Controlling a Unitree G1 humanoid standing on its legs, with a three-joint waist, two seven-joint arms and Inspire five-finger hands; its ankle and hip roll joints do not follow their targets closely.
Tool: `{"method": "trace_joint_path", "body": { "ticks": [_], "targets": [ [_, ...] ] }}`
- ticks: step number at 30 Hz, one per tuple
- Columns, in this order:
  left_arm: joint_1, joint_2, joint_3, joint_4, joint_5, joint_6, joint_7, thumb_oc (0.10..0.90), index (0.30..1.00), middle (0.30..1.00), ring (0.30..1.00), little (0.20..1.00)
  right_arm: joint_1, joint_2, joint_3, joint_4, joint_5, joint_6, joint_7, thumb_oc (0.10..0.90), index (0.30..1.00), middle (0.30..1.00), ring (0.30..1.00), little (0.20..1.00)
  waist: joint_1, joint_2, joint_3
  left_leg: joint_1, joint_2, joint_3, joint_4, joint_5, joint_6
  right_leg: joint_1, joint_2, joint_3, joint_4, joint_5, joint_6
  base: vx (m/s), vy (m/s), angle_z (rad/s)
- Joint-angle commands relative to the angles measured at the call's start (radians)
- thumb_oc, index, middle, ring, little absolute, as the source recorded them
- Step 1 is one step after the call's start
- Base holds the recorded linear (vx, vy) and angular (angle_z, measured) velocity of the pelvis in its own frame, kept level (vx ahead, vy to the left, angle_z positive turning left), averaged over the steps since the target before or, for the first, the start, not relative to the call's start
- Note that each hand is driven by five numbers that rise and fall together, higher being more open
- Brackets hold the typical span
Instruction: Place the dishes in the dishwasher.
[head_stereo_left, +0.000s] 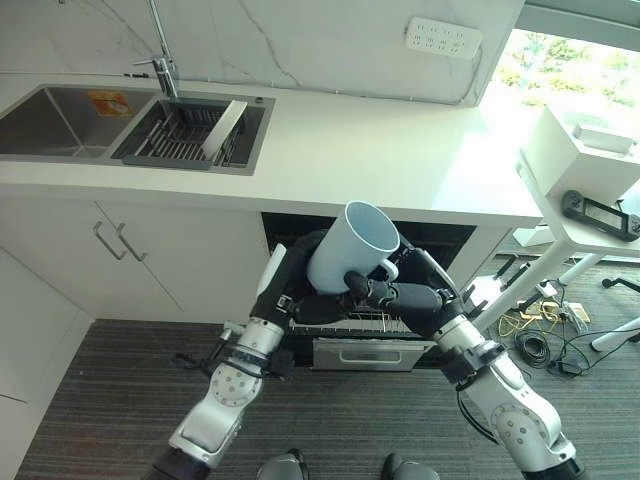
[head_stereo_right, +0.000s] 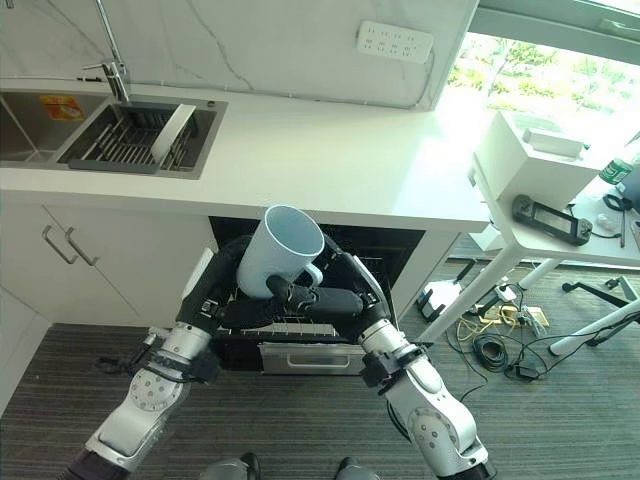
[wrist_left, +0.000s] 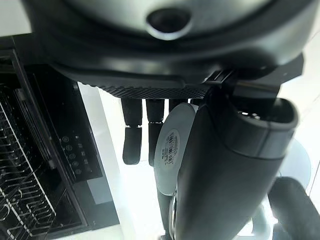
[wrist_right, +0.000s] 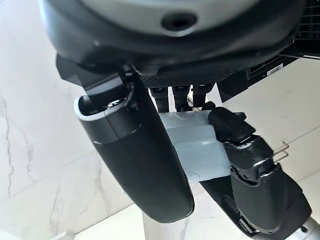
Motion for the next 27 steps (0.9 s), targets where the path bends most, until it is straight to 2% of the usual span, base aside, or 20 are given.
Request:
{"method": "trace_joint_path", "body": {
  "ticks": [1, 9, 10, 11, 12, 27],
  "targets": [
    [-0.113, -0.002, -0.027, -0.114, 0.014, -0.104, -0.031, 0.400, 0.300, 0.300, 0.300, 0.300, -0.119, 0.033, 0.002, -0.064, -0.002, -0.091, 0.025, 0.800, 0.900, 0.900, 0.900, 0.900, 0.012, 0.006, -0.059, 0.181, 0.074, 0.011, -0.070, -0.161, -0.058, -0.086, -0.029, 0.004, 0.046, -0.054, 0.073, 0.00, 0.000, 0.00],
    [-0.112, 0.000, -0.058, -0.121, 0.020, -0.098, -0.046, 0.400, 0.300, 0.300, 0.300, 0.300, -0.127, 0.034, -0.002, -0.073, -0.012, -0.138, -0.030, 0.800, 0.900, 0.900, 0.900, 0.900, 0.012, 0.008, -0.056, 0.181, 0.069, 0.011, -0.070, -0.164, -0.054, -0.087, -0.029, 0.001, 0.046, -0.054, 0.073, 0.00, 0.000, 0.00],
    [-0.114, -0.002, -0.060, -0.123, 0.022, -0.095, -0.044, 0.400, 0.300, 0.300, 0.300, 0.300, -0.127, 0.037, -0.003, -0.072, -0.009, -0.149, -0.044, 0.684, 0.726, 0.726, 0.726, 0.726, 0.012, 0.008, -0.056, 0.181, 0.069, 0.010, -0.070, -0.164, -0.054, -0.086, -0.029, 0.001, 0.046, -0.054, 0.073, 0.00, 0.000, 0.00],
    [-0.114, -0.002, -0.060, -0.123, 0.022, -0.094, -0.043, 0.400, 0.300, 0.300, 0.300, 0.300, -0.127, 0.037, -0.003, -0.072, -0.009, -0.150, -0.045, 0.588, 0.582, 0.582, 0.582, 0.582, 0.012, 0.009, -0.056, 0.181, 0.068, 0.010, -0.070, -0.164, -0.054, -0.086, -0.029, 0.001, 0.046, -0.054, 0.073, 0.00, 0.000, 0.00],
    [-0.117, -0.002, -0.064, -0.125, 0.025, -0.091, -0.034, 0.400, 0.300, 0.300, 0.300, 0.300, -0.128, 0.043, -0.002, -0.071, -0.010, -0.167, -0.069, 0.400, 0.300, 0.300, 0.300, 0.300, 0.010, 0.011, -0.055, 0.180, 0.067, 0.009, -0.070, -0.165, -0.053, -0.086, -0.029, 0.002, 0.046, -0.054, 0.072, 0.00, 0.000, 0.00],
    [-0.124, 0.001, -0.073, -0.134, 0.021, -0.073, -0.038, 0.400, 0.300, 0.300, 0.300, 0.300, -0.134, 0.053, -0.005, -0.091, -0.104, -0.271, -0.105, 0.400, 0.300, 0.300, 0.300, 0.300, 0.009, 0.022, -0.051, 0.181, 0.054, 0.001, -0.070, -0.172, -0.045, -0.091, -0.044, 0.004, 0.046, -0.046, 0.078, 0.00, 0.002, 0.00]
  ]
}}
